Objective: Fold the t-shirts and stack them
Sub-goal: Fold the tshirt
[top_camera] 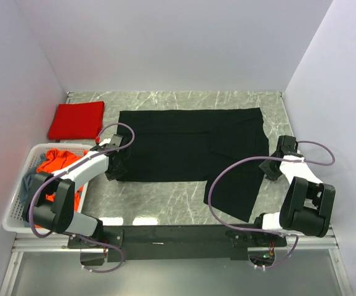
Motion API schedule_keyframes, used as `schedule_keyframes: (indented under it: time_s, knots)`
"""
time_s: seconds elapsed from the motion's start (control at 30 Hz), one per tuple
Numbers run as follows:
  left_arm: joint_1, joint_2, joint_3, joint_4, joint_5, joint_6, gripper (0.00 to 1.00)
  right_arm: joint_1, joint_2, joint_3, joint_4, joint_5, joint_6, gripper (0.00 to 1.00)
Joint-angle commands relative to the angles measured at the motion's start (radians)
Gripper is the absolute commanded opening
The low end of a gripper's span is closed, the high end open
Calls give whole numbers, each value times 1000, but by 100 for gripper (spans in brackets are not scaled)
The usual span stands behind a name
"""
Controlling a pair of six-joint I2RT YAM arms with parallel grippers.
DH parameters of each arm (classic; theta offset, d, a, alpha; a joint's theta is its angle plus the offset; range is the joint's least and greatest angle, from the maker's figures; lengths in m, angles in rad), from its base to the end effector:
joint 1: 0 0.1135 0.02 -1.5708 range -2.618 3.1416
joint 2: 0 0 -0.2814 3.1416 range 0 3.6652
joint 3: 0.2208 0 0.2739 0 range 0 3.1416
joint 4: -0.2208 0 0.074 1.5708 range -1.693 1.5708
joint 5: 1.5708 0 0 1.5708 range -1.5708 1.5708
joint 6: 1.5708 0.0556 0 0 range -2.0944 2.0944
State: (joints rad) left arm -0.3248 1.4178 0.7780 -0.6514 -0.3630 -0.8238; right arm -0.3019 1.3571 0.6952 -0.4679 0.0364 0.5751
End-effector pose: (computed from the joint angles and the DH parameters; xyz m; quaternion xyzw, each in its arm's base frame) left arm 0.2547 -0.0649 0.1591 -0.2649 0.9376 0.0756 0.2122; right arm 0.2508 -0.0802 0.1544 0.4178 0.8816 0.0122 0.2191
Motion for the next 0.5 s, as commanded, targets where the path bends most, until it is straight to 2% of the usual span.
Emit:
schedule_keyframes:
  time_s: [0.0, 0.4, 0.47]
  knots:
    - [4, -17, -5, -13, -8, 12, 1, -8, 8, 20, 46, 10, -12, 44]
    - [4, -23, -8, -17, -14, 8, 1, -8, 79, 12, 77, 19, -29, 42]
    - [4, -23, -8, -16, -13, 8, 1, -8, 85, 9, 80, 19, -30, 38]
